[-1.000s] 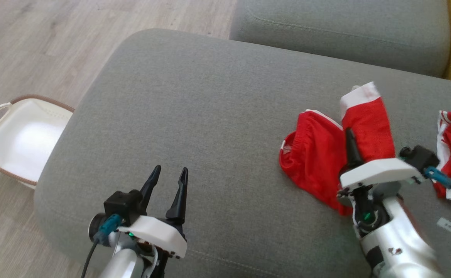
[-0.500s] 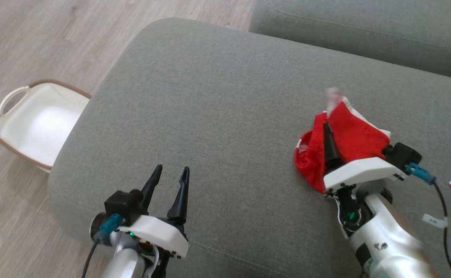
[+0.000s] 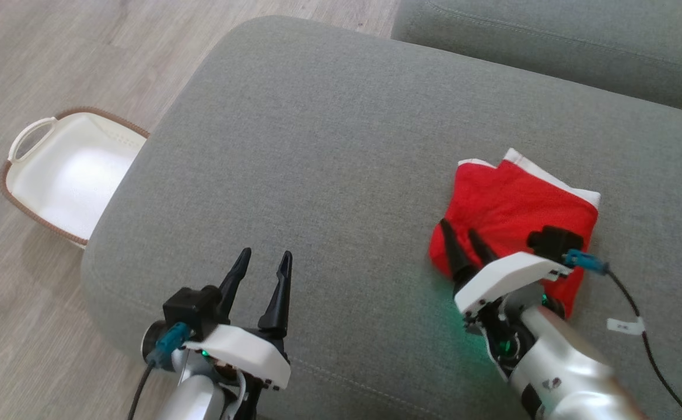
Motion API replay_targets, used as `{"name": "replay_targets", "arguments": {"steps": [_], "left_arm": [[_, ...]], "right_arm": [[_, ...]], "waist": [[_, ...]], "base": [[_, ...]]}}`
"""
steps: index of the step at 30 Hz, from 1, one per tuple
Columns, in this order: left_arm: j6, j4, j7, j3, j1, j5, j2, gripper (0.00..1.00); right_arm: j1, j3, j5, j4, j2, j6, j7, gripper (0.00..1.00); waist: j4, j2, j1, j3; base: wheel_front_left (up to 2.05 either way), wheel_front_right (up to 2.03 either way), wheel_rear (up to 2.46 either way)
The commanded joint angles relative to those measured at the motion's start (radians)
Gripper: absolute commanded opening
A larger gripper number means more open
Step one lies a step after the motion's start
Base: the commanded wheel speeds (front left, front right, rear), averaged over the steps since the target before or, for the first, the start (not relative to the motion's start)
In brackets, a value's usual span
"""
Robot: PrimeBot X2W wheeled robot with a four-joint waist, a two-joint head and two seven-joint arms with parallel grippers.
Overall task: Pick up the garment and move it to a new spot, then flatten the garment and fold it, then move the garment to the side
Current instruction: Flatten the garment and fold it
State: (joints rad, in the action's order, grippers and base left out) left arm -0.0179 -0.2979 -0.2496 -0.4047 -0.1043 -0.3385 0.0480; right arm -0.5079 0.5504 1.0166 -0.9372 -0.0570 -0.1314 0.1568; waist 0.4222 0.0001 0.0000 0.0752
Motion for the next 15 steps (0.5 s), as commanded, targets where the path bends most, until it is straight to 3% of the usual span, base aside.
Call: {"name": "replay_targets", "arguments": {"steps": [1, 8, 15], "left_arm": [[-0.005, 0.032, -0.012, 0.031, -0.037, -0.010, 0.002, 1.00], [-0.007, 0.030, -0.012, 0.049, -0.034, -0.005, 0.002, 1.00], [-0.001, 0.053, -0.012, 0.084, -0.036, -0.001, 0.002, 1.00]], "right_arm": [[-0.035, 0.033, -0.002, 0.014, 0.007, 0.001, 0.000, 1.00], [-0.053, 0.138, -0.004, -0.001, 0.007, 0.001, -0.017, 1.00], [-0.119, 0.174, -0.186, -0.021, -0.018, 0.001, 0.082, 1.00]], "waist": [[-0.004, -0.0001, 0.0000, -0.001], [-0.057, -0.0001, 0.0000, -0.021], [-0.147, -0.0001, 0.0000, -0.049]], "base": [[0.00, 0.00, 0.00], [0.00, 0.00, 0.00], [0.00, 0.00, 0.00]]}}
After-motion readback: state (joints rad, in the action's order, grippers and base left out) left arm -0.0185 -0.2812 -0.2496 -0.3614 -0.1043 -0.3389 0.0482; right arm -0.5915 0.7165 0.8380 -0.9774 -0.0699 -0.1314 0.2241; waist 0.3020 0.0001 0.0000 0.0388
